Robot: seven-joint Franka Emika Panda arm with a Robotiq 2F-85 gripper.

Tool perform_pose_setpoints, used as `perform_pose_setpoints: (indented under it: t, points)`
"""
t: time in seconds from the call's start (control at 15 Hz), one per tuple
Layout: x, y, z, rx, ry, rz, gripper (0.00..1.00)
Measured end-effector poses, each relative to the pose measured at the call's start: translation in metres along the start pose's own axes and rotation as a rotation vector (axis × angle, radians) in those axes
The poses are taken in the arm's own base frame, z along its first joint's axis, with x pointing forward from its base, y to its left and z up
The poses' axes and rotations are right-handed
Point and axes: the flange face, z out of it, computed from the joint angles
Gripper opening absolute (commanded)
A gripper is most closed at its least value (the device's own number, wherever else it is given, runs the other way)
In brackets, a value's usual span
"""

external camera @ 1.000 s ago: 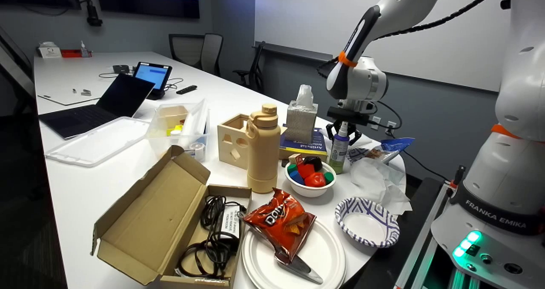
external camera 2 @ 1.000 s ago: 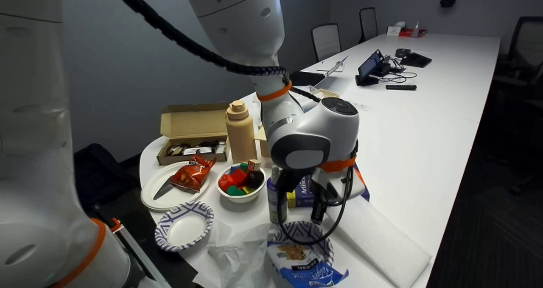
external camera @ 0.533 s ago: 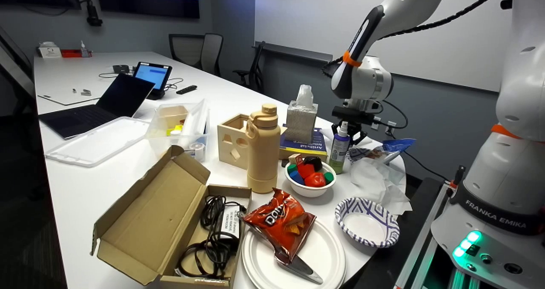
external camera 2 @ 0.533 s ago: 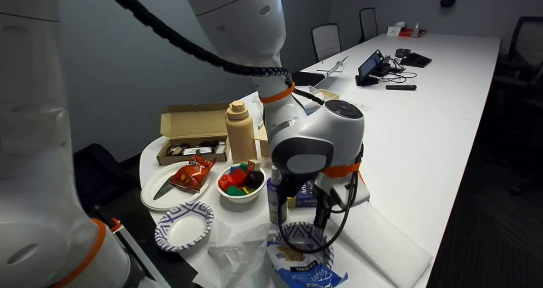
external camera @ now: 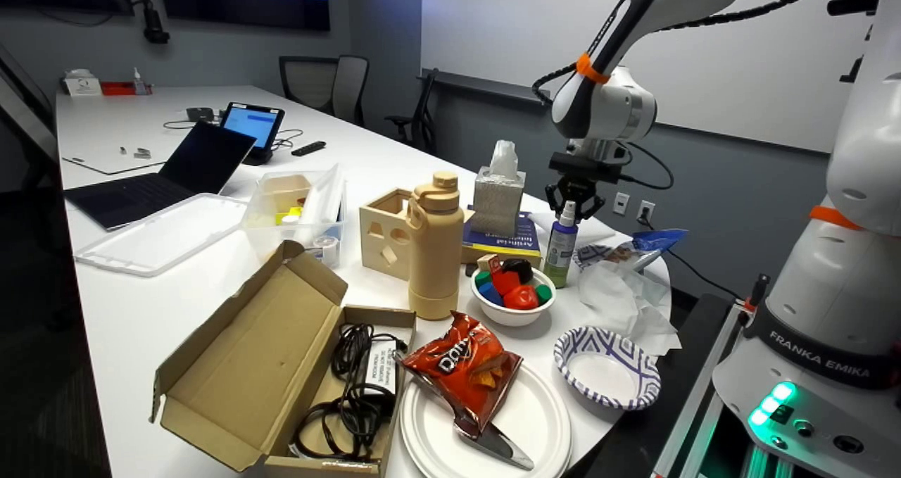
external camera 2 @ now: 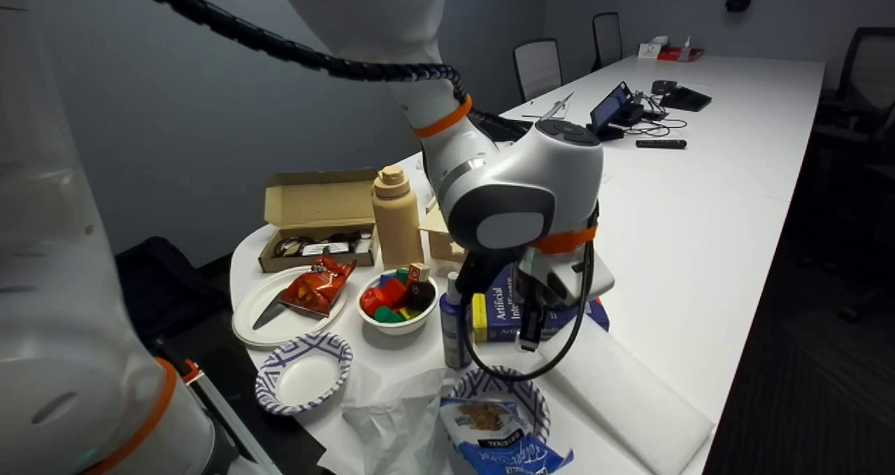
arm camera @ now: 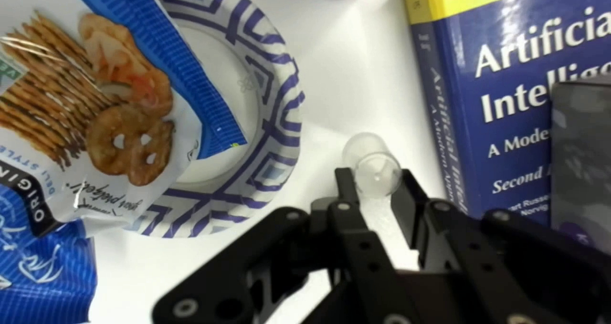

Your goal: Pick up the plastic cap and put it on the blue bottle

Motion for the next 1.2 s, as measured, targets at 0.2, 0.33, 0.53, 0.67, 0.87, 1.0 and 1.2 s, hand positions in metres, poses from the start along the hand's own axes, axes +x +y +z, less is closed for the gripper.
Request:
perform_pose_setpoints:
  t: [0.2, 0.33, 0.53, 0.67, 0.87, 1.0, 1.2]
  points:
    - [-0.007, -0.01, -0.032, -0.023, 0.043, -0.042, 0.06]
    - [-0.015, -0.015, -0.061, -0.045, 0.082, -0.069, 0.06]
    - [-0.037, -0.022, -0.111, -0.065, 0.115, -0.109, 0.06]
    - [-0.06, -0.027, -0.143, -0.066, 0.114, -0.144, 0.06]
    - [-0.095, -0.03, -0.177, -0.089, 0.103, -0.188, 0.06]
    - [-0.113, -0.029, -0.188, -0.114, 0.1, -0.195, 0.06]
    - [-0.127, -0.02, -0.189, -0.127, 0.086, -0.181, 0.06]
